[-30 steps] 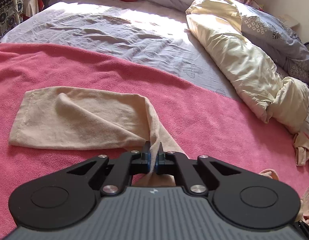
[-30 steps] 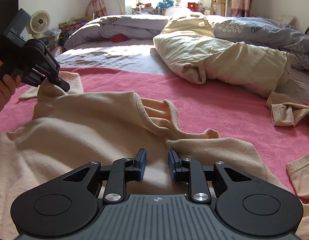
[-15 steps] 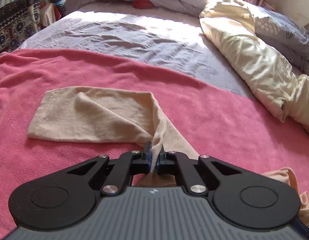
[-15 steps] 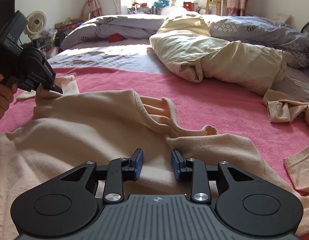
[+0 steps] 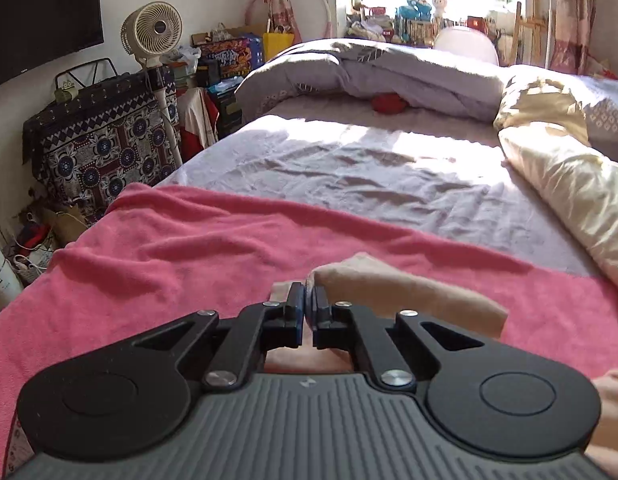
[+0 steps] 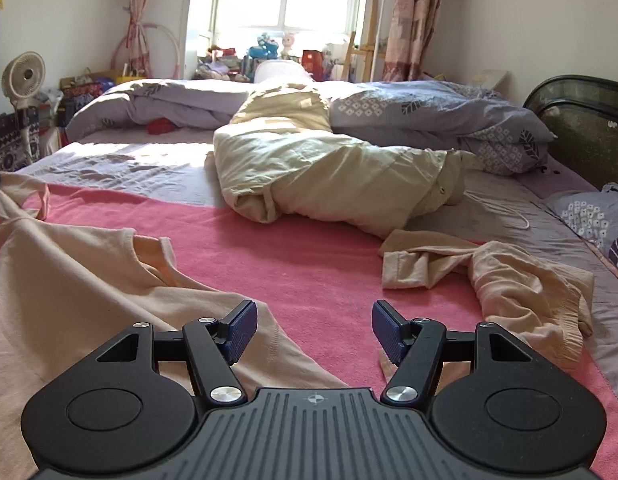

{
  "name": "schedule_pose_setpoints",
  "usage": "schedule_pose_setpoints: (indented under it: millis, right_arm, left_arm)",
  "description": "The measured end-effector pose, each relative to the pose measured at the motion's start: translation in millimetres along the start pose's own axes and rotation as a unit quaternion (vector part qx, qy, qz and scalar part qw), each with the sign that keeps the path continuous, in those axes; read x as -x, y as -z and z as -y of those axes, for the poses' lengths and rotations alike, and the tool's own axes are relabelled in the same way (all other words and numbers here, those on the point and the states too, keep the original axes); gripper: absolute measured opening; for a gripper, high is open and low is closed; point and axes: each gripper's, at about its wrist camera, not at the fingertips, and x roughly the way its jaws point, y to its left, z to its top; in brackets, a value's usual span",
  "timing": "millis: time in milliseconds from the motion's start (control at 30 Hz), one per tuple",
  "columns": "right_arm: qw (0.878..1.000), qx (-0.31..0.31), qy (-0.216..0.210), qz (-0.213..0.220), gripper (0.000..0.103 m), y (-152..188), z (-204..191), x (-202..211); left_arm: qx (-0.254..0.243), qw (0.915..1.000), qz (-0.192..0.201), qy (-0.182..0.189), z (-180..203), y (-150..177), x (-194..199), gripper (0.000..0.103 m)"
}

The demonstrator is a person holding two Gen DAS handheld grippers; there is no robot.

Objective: Fold clothes

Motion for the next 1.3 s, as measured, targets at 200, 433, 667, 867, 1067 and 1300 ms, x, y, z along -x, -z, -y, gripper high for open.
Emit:
schedule_pose_setpoints:
  millis: [200,433,667,867,1067,1300]
  right_arm:
    - [1.000,0.000,-0.028,-0.009,0.069,-8,3,-29]
    - [0.981,0.043,-0.125,-0.138,0.033,-18,-43,-111]
    - [0.964,0.118,-0.218,-0.097,0.015,2,-62,12]
    - [0.908,0.238,-0.316,-0.135,0.014,47,-81,87]
    - [0.928,0.191,-0.293,-0.126,0.016,47,-65,91]
    - [0.967,0.083,-0.240,-0.033,0.049,11,-35,83]
  left_arm:
    - [-0.069,0.9898,-0.068,-0.105,-23,54,-12,0.008]
    - [-0.109,0.9931,0.034,0.027,-26,29,45,0.032]
    - [-0.246,0.9504,0.087,0.168,64,-4,52,0.057]
    - [-0.380,0.8956,0.044,0.227,158,34,24,0.069]
    - [-0.442,0.8658,0.117,0.204,202,82,36,0.078]
    - [-0.296,0.9004,0.063,0.313,196,32,32,0.097]
